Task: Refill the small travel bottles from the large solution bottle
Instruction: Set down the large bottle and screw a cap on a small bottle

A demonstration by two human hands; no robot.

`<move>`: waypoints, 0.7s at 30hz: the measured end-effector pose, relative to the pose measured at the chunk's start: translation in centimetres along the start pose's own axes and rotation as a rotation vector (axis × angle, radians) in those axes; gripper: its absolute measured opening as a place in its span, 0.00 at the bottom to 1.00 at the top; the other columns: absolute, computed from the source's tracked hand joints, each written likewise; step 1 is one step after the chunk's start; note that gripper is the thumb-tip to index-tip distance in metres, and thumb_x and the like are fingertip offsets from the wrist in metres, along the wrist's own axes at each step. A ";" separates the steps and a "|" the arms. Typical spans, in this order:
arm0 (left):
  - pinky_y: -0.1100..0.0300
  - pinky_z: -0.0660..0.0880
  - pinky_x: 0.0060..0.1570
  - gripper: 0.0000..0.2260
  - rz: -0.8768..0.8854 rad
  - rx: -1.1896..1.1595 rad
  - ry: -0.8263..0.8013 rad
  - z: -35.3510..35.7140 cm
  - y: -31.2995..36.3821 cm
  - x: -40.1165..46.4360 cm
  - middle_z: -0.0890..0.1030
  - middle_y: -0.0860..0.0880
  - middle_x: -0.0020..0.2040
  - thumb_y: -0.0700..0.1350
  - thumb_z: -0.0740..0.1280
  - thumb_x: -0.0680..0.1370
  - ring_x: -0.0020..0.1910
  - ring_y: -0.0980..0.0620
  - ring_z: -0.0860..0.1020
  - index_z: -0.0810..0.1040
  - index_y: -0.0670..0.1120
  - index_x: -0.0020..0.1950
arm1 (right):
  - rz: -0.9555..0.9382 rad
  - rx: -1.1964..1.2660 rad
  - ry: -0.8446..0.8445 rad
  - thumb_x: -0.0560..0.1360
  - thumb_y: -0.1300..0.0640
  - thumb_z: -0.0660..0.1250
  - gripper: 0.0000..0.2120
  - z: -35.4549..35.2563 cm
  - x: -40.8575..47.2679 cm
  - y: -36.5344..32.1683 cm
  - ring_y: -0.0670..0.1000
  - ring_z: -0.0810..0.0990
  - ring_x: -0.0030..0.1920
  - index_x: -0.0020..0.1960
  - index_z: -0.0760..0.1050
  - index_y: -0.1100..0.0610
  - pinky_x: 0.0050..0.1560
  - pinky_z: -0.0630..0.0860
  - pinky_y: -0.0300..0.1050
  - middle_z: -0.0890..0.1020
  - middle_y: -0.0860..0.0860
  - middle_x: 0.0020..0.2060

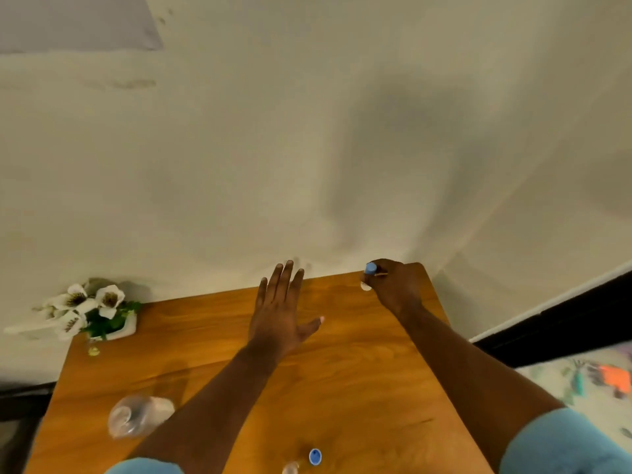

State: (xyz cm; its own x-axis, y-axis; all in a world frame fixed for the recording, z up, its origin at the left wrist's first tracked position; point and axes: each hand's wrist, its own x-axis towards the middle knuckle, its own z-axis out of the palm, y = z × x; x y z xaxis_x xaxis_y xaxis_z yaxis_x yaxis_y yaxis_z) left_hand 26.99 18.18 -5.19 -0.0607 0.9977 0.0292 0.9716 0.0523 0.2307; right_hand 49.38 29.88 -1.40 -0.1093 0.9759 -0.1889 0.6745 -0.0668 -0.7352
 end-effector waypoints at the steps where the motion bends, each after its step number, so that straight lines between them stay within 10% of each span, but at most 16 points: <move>1: 0.44 0.45 0.80 0.45 0.001 -0.001 -0.012 0.8 -0.2 0.4 0.40 0.48 0.83 0.74 0.54 0.75 0.81 0.47 0.38 0.42 0.51 0.82 | 0.015 0.003 -0.007 0.75 0.52 0.73 0.10 0.6 1.1 0.9 0.50 0.83 0.50 0.55 0.82 0.52 0.50 0.79 0.44 0.85 0.48 0.49; 17: 0.45 0.45 0.79 0.44 -0.004 -0.042 -0.120 5.9 -2.3 1.2 0.41 0.48 0.83 0.72 0.57 0.75 0.82 0.47 0.41 0.44 0.51 0.82 | 0.009 -0.134 -0.051 0.74 0.52 0.73 0.14 4.8 5.6 6.3 0.50 0.81 0.50 0.58 0.79 0.54 0.45 0.75 0.40 0.84 0.50 0.50; 21: 0.46 0.45 0.79 0.43 -0.011 -0.064 -0.114 5.4 -2.3 0.4 0.42 0.48 0.83 0.72 0.57 0.76 0.82 0.47 0.42 0.45 0.51 0.82 | 0.040 -0.139 -0.076 0.73 0.51 0.74 0.27 4.7 5.1 6.2 0.54 0.79 0.60 0.69 0.72 0.55 0.57 0.78 0.48 0.80 0.54 0.62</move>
State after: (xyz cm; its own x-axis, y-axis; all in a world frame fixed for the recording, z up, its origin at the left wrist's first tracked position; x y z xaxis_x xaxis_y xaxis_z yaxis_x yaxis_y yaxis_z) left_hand 25.95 18.67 -10.94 -0.0417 0.9956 -0.0836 0.9543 0.0645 0.2917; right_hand 49.54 33.49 -10.03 -0.1317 0.9540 -0.2692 0.7736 -0.0708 -0.6297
